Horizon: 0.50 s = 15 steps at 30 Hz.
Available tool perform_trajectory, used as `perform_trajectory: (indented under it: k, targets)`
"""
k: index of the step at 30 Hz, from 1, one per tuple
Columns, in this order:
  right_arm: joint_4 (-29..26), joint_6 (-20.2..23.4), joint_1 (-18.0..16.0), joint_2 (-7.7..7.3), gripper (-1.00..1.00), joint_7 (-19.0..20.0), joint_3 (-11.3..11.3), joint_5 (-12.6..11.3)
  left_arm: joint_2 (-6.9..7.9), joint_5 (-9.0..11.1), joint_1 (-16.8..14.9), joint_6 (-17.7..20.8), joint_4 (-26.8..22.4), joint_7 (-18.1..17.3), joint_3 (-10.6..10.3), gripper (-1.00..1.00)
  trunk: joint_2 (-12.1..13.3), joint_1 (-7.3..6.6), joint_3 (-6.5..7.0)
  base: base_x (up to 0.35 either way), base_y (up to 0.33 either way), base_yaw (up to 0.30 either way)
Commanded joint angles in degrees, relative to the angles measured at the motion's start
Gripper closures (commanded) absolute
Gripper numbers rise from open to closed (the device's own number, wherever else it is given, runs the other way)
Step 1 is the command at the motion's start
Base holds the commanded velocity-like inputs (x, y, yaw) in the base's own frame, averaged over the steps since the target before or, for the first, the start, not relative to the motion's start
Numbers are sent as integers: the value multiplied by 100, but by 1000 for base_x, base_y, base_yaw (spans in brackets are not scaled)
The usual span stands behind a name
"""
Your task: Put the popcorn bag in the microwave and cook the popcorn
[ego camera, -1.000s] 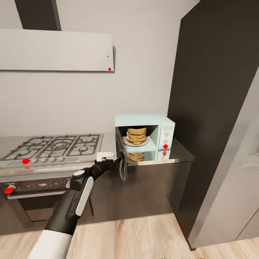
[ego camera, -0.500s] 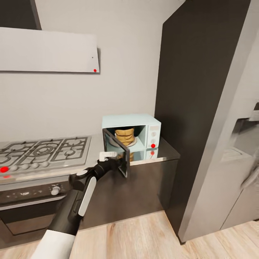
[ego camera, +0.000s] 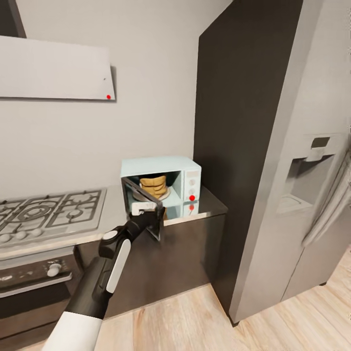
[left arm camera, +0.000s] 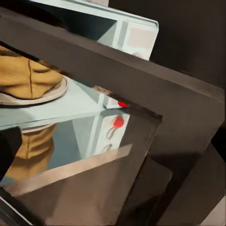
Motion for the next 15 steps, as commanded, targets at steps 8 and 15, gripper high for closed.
perform_trajectory:
  k: [8, 15]
  targets:
    - [19, -43, -8, 0, -100, 2, -7, -32, -1, 37, -3, 9, 3, 38, 2, -100, -4, 2, -5, 295, 0, -15]
    - [19, -43, -9, 0, -100, 2, -7, -30, -18, 74, -4, -22, 18, 27, -75, -100, -4, 2, -5, 320, 0, 0]
